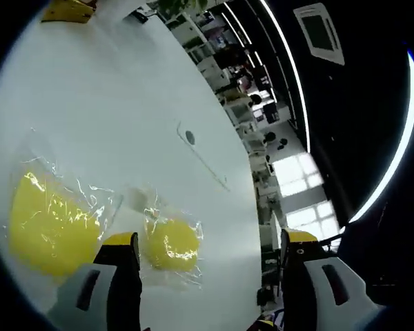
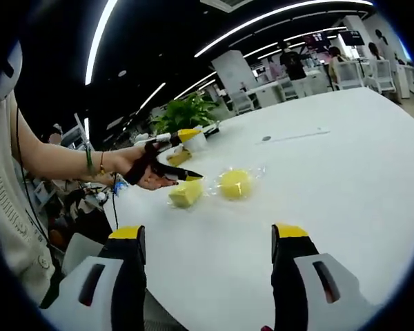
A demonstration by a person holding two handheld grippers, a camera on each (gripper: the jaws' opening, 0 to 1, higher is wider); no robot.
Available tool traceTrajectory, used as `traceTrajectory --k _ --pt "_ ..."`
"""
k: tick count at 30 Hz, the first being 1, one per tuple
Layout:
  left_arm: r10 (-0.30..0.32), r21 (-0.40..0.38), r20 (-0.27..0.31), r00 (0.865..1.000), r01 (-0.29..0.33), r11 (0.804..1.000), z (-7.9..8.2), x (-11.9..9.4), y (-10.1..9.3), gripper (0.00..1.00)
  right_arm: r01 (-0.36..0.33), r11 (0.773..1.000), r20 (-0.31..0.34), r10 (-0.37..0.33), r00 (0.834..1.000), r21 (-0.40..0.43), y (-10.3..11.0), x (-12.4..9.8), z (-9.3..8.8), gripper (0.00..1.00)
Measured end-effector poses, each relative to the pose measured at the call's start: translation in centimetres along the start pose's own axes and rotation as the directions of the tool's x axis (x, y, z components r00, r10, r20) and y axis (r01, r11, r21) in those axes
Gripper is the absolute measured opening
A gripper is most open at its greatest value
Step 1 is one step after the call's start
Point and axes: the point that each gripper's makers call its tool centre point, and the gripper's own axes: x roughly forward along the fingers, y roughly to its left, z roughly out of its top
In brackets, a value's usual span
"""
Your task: Compare the silicone blocks by pressing each to a similar depth, holding the contact briefly, and releasing to observe deformation and rebound differences across the visible hardness samples.
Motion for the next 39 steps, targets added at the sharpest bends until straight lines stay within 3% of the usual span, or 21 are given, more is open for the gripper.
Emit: traceTrajectory --k 10,17,21,26,34,39 --pt "0.055 -0.038 -0.04 0.998 -0.056 0.998 -0.7 3.4 2.1 0.82 0.015 1.0 -0.01 -0.015 1.0 0.021 -1.5 0.1 -0.2 0.67" --pt "0.074 -0.036 -0.031 0.997 -0.075 0.997 -1.0 5.5 2.8 0.8 0.023 0.999 -0.014 -0.023 1.0 0.025 -2.2 0.3 0.0 0.65" --pt "0.075 -0.039 -0.048 0.996 -0.077 0.996 -1.3 6.3 2.9 0.69 0.027 0.999 -0.016 -0.026 1.0 0.031 -2.8 0.5 0.1 0.65" --pt "0.126 -0.038 -0.048 0.991 -0.128 0.991 -1.2 6.7 4.2 0.49 0.026 0.999 -0.015 -0.025 1.0 0.033 -3.2 0.7 0.1 0.64" --pt "0.212 0.03 -0.107 0.971 -0.21 0.977 -2.2 7.1 5.8 0.22 0.027 0.999 -0.018 -0.026 0.999 0.044 -3.3 0.8 -0.3 0.62" --pt "0.196 0.029 -0.117 0.974 -0.194 0.981 -2.5 7.6 5.3 0.21 0.041 0.998 -0.007 -0.041 0.999 0.047 -3.8 0.8 -0.2 0.61"
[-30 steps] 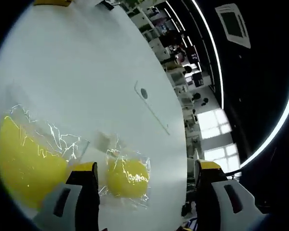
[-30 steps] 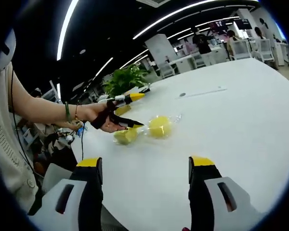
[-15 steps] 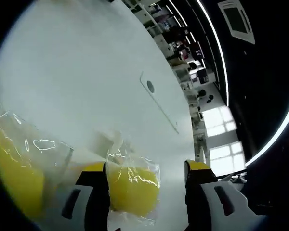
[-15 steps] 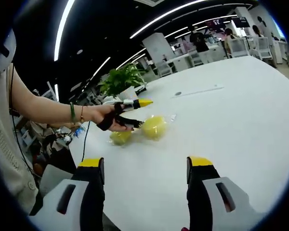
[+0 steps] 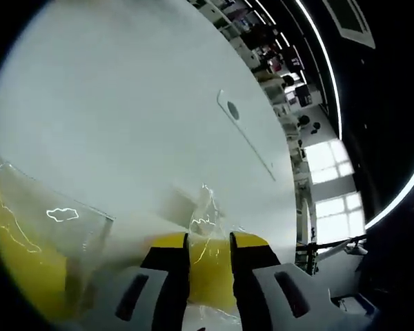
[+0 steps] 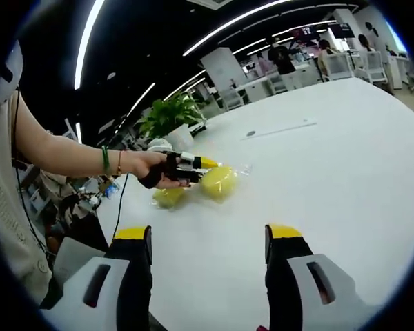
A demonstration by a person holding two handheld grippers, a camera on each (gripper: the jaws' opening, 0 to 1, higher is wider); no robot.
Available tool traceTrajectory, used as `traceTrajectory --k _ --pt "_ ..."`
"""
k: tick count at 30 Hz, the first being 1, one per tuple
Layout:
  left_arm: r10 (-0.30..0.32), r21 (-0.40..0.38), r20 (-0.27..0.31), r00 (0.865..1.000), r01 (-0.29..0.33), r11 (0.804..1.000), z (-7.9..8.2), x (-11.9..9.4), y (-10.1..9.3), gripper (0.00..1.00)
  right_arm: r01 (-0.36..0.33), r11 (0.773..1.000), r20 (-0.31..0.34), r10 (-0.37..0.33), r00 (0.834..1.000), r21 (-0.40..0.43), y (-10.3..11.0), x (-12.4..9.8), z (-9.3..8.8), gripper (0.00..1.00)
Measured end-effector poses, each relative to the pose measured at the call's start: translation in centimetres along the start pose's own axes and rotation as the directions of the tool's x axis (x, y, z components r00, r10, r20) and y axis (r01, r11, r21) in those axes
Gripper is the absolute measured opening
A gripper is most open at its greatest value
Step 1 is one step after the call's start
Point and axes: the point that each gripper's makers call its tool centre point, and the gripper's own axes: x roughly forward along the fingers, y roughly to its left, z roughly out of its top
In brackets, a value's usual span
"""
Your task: Compare the silicone blocks by pressing each to a similar depth, holding the contact briefly, and releasing to observe deformation and rebound differences across the visible hardness samples.
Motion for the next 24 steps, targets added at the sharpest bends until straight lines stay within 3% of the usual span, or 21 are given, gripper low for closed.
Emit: traceTrajectory --k 8,16,22,24 --pt "-0.01 0.048 -0.005 1.0 0.01 0.999 -0.6 0.3 -0.5 0.12 -0.003 1.0 -0.008 0.003 1.0 0.001 0.0 0.0 -0.2 0.6" --pt "-0.037 0.007 -0.022 0.999 0.038 0.999 -1.6 0.0 -0.8 0.03 -0.005 1.0 -0.012 0.005 1.0 0.005 0.0 0.0 -0.4 0.58" --pt "-0.07 -0.117 -0.007 0.998 0.068 0.991 -2.0 -0.9 -1.2 0.0 -0.007 1.0 -0.003 0.007 1.0 0.002 0.0 -0.1 0.0 0.58" --pt "-0.09 -0.1 0.005 0.996 0.09 0.991 -2.1 -1.3 -1.4 0.0 -0.009 1.0 -0.001 0.009 1.0 0.0 0.1 -0.1 0.1 0.58"
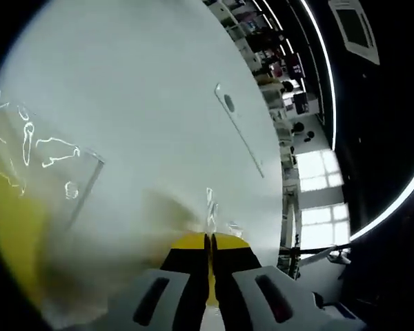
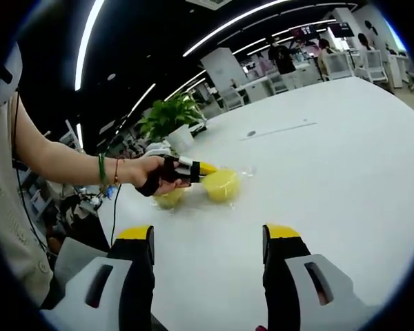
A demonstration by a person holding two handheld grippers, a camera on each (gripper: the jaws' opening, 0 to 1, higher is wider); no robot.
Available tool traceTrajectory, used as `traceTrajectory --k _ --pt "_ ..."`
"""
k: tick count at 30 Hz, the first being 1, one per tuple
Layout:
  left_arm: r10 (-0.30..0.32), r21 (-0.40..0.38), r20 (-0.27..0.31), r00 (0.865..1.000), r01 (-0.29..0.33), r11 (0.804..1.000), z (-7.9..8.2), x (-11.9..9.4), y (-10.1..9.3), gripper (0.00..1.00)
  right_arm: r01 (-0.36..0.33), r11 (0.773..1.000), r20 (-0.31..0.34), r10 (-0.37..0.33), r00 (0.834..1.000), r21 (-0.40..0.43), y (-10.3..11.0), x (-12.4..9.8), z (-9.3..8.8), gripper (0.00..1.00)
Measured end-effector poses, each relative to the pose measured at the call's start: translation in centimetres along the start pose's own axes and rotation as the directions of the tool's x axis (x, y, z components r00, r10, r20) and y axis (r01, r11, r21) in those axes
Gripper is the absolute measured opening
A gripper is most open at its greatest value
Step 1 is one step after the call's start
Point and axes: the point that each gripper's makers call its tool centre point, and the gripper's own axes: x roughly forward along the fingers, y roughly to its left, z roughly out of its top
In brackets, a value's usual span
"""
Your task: Compare the silicone blocks by pressing each to a similar depth, holding the contact briefly, and releasing to observe deformation and rebound differences across the visible hardness samples.
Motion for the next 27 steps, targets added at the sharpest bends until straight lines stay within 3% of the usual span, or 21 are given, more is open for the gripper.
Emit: traceTrajectory --k 4,6,14,20,24,25,27 --pt "-0.09 0.04 -0.008 0.996 0.091 0.995 -0.8 -1.0 -1.9 0.0 -0.003 1.0 -0.005 0.003 1.0 -0.004 0.1 0.0 -0.1 0.58" --pt "-0.096 0.107 -0.011 0.995 0.097 0.99 -1.1 -1.4 -2.6 0.0 -0.008 1.0 -0.006 0.008 1.0 -0.007 0.4 0.0 0.0 0.58" --pt "-0.155 0.195 -0.008 0.988 0.153 0.969 -2.1 -3.3 -5.1 0.0 -0.025 0.999 0.002 0.025 1.0 -0.032 1.2 0.0 0.8 0.58" --pt "-0.18 0.349 -0.023 0.983 0.176 0.92 -3.1 -5.1 -7.0 0.0 -0.032 0.997 0.004 0.033 0.999 -0.064 1.9 -0.4 1.4 0.58" --pt "-0.175 0.462 -0.049 0.983 0.177 0.869 -4.1 -6.4 -7.8 0.0 -0.039 0.996 0.003 0.039 0.999 -0.085 2.4 -0.6 1.7 0.58" --pt "-0.17 0.458 -0.051 0.984 0.174 0.872 -4.2 -6.6 -7.8 0.0 -0.041 0.995 0.002 0.041 0.999 -0.088 2.5 -0.6 1.7 0.58" --pt "-0.162 0.514 -0.06 0.985 0.169 0.841 -4.5 -7.1 -7.9 0.0 -0.046 0.994 0.001 0.046 0.999 -0.095 2.8 -0.7 1.8 0.58"
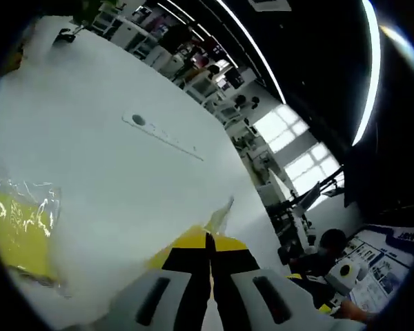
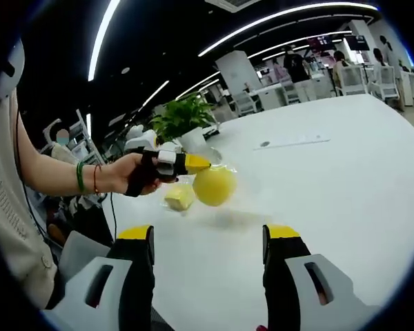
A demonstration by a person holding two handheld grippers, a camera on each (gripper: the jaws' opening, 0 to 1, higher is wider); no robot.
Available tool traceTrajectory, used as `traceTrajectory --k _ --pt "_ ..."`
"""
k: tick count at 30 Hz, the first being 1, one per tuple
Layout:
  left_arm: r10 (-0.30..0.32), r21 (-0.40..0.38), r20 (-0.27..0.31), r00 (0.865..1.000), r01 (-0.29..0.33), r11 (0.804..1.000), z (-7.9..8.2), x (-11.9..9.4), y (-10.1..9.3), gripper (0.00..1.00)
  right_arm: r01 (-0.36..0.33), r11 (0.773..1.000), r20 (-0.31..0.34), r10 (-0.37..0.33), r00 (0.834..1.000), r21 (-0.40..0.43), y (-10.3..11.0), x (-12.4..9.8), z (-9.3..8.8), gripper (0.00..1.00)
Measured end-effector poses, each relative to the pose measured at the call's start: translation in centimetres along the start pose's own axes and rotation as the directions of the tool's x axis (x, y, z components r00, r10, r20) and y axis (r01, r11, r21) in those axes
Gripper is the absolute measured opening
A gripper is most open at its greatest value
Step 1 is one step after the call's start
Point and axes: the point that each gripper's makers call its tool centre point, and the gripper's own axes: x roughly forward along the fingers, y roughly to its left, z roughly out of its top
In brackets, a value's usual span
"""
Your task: Compare the silicone blocks by pressing each to a similar depth, holding the contact briefly, and releasing to observe deformation and rebound differences across the visible hardness samples.
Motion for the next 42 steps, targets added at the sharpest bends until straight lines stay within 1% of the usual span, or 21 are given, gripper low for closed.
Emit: traceTrajectory --k 4,8,9,10,12,14,15,16,17,19,20,22,23,25,27,31,34,35,37,40,42 --pt "0.015 0.137 -0.027 1.0 -0.012 0.99 -0.5 -1.0 -1.1 0.0 -0.012 1.0 -0.003 0.012 1.0 -0.022 0.5 -0.1 0.3 0.59" --pt "0.017 0.201 -0.034 0.999 -0.01 0.98 -0.6 -1.9 -2.2 0.0 -0.024 0.999 -0.001 0.024 1.0 -0.047 1.1 -0.3 0.9 0.58" --pt "0.018 0.246 -0.034 0.999 -0.009 0.969 -0.6 -2.2 -2.6 0.0 -0.026 0.998 -0.001 0.026 1.0 -0.052 1.3 -0.3 1.0 0.59" --pt "0.026 0.259 -0.031 0.999 -0.017 0.966 -0.5 -2.5 -2.9 0.0 -0.028 0.998 -0.001 0.028 1.0 -0.06 1.5 -0.3 1.2 0.59" --pt "0.022 0.323 -0.034 0.999 -0.01 0.946 -0.4 -2.9 -3.5 0.0 -0.034 0.997 0.001 0.034 0.999 -0.076 1.6 -0.3 1.5 0.58" --pt "0.022 0.357 -0.039 0.999 -0.007 0.934 -0.4 -3.4 -4.3 0.0 -0.041 0.995 0.002 0.042 0.999 -0.092 2.0 -0.3 1.9 0.59" --pt "0.02 0.394 -0.037 0.999 -0.004 0.919 -0.2 -3.7 -4.7 0.0 -0.045 0.994 0.004 0.046 0.999 -0.104 2.2 -0.3 2.3 0.59" --pt "0.018 0.408 -0.034 0.999 -0.003 0.913 -0.2 -3.9 -5.0 0.0 -0.048 0.992 0.004 0.049 0.999 -0.114 2.4 -0.2 2.5 0.59" --pt "0.015 0.409 -0.031 0.999 -0.001 0.913 -0.1 -4.2 -5.4 0.0 -0.053 0.99 0.002 0.054 0.999 -0.133 2.5 -0.2 2.7 0.6" --pt "0.004 0.422 -0.033 0.999 0.01 0.906 0.2 -4.8 -6.1 0.0 -0.058 0.986 -0.003 0.058 0.998 -0.156 2.7 -0.2 3.0 0.6" --pt "-0.002 0.438 -0.028 1.0 0.014 0.899 0.4 -5.1 -6.4 0.0 -0.06 0.983 -0.01 0.059 0.998 -0.174 2.9 -0.2 3.3 0.61" --pt "-0.011 0.446 -0.03 0.999 0.023 0.895 0.6 -5.6 -6.9 0.0 -0.065 0.977 -0.017 0.063 0.998 -0.201 3.2 -0.3 3.6 0.63" --pt "-0.014 0.447 -0.028 1.0 0.025 0.894 0.7 -5.8 -7.2 0.0 -0.069 0.973 -0.023 0.065 0.998 -0.219 3.4 -0.3 3.8 0.62" --pt "-0.026 0.444 -0.025 0.999 0.035 0.895 0.9 -6.4 -7.7 0.0 -0.075 0.956 -0.055 0.062 0.997 -0.282 3.6 -0.6 4.0 0.61" --pt "-0.033 0.456 -0.018 0.999 0.038 0.889 1.1 -6.9 -8.1 0.0 -0.08 0.954 -0.072 0.062 0.995 -0.289 4.0 -0.6 4.2 0.62" --pt "-0.045 0.457 -0.016 0.999 0.047 0.888 1.4 -7.7 -8.7 0.0 -0.093 0.942 -0.093 0.066 0.993 -0.324 4.6 -0.8 4.8 0.64" --pt "-0.052 0.469 -0.015 0.999 0.053 0.882 1.4 -8.3 -9.2 0.0 -0.111 0.919 -0.123 0.069 0.99 -0.378 5.0 -0.9 5.2 0.64" --pt "-0.054 0.473 -0.017 0.998 0.056 0.879 1.3 -8.6 -9.4 0.0 -0.123 0.901 -0.137 0.072 0.988 -0.415 5.2 -0.9 5.4 0.65" --pt "-0.059 0.486 -0.017 0.998 0.06 0.872 1.3 -9.1 -9.7 0.0 -0.136 0.888 -0.159 0.072 0.985 -0.44 5.6 -0.9 5.7 0.67" --pt "-0.063 0.493 -0.018 0.998 0.064 0.868 1.2 -9.6 -10.0 0.0 -0.145 0.87 -0.185 0.064 0.981 -0.472 5.9 -0.6 6.3 0.72" --pt "-0.066 0.5 -0.018 0.998 0.066 0.864 1.2 -9.9 -10.3 0.0 -0.156 0.86 -0.19 0.071 0.979 -0.485 6.3 -0.4 6.6 0.74"
